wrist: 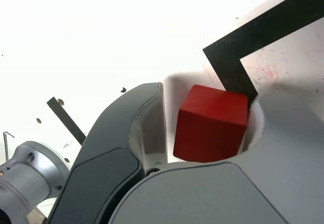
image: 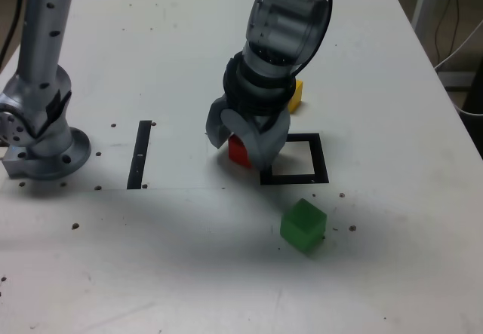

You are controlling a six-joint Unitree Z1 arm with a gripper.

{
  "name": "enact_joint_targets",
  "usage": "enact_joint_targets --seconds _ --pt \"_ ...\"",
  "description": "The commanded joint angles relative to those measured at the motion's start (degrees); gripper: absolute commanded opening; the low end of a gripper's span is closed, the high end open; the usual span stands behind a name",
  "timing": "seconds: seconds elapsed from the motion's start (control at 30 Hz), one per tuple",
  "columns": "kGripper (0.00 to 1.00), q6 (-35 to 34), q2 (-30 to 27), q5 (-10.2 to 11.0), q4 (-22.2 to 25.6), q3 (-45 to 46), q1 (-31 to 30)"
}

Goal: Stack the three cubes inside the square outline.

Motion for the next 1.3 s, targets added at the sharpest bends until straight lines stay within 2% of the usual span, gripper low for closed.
enact_joint_targets --seconds 0.0,0.5,0.73,0.97,1.27 --pt "0.31 -0.1 -0.4 0.1 0.2 -0.2 -0.2" --pt "0.31 -0.5 -0.8 0.1 0.9 -0.4 -0.3" --pt "0.31 -1.8 -2.0 -0.1 5.0 -3.8 -0.3" --pt "0.31 -4.7 -2.4 -2.5 10.2 -10.4 -0.3" --pt "0.31 -11.9 -1.0 -6.1 15.1 -17.2 0.8"
